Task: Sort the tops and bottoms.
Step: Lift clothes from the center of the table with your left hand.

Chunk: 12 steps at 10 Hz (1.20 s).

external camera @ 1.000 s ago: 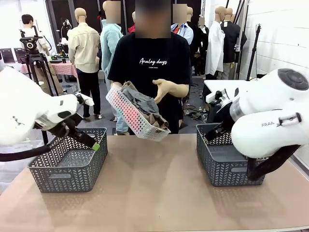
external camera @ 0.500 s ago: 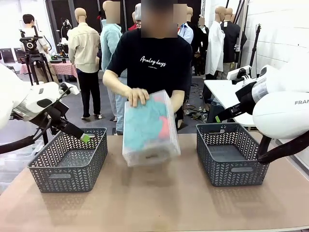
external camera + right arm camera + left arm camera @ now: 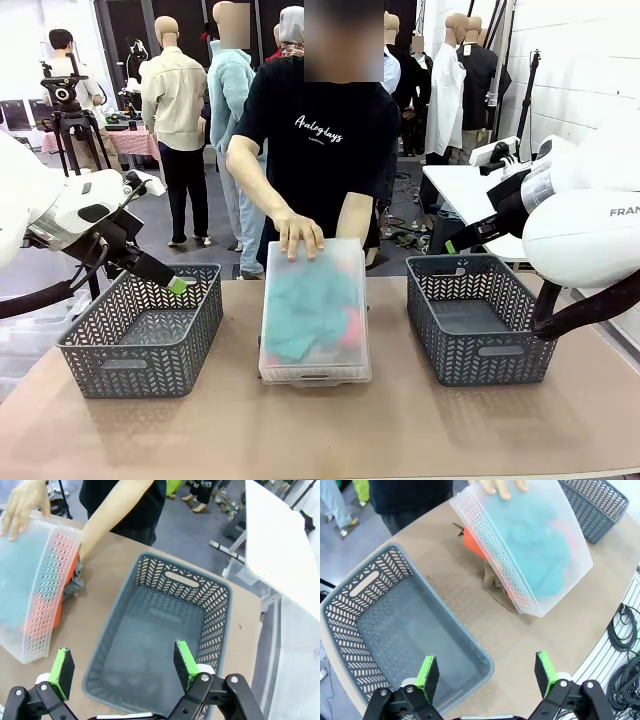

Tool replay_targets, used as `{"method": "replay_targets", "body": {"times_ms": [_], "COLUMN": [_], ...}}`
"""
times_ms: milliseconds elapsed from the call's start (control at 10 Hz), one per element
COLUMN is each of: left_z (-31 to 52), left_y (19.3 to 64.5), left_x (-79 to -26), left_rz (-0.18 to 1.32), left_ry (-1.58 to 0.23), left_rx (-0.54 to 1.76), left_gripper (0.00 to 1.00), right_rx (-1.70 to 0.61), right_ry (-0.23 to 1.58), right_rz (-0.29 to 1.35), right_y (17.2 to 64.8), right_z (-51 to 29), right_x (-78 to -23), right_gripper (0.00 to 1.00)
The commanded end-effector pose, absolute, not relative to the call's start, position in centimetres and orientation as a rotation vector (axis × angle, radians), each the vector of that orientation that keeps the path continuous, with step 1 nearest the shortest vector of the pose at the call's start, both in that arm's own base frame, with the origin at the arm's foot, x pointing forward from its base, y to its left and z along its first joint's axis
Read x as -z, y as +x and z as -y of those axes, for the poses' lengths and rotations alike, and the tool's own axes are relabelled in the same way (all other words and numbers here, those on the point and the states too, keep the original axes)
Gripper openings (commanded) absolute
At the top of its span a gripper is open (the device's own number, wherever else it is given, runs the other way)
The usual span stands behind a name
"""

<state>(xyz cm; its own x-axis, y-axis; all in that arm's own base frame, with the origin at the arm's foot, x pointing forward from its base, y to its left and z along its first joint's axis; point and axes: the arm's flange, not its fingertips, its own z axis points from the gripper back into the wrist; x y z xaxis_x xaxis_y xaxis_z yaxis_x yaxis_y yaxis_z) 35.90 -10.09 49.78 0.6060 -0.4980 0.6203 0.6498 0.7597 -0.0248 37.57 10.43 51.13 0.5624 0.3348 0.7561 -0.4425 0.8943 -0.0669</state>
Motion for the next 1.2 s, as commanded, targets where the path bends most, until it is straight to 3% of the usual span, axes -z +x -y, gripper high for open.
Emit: {"method": "replay_targets", "body": {"times_ms": [0, 1100], "left_z": [9.85, 9.85], "left_y": [35.97, 35.97], "left_x": [-49.76, -49.76], "left_rz": [0.632, 0.632], "left_ry": [-0.263, -0.263], "left_rx": [0.676, 0.676], "left_gripper": [1.00, 1.00], "right_rx": [-0.460, -0.460], "right_ry": [0.133, 0.133], "right_rz": [0.862, 0.862], "right_y": [37.55, 37.55], "right_z": [-10.34, -10.34], "right_x": [-51.22, -51.22], "right_gripper": [1.00, 1.00]}}
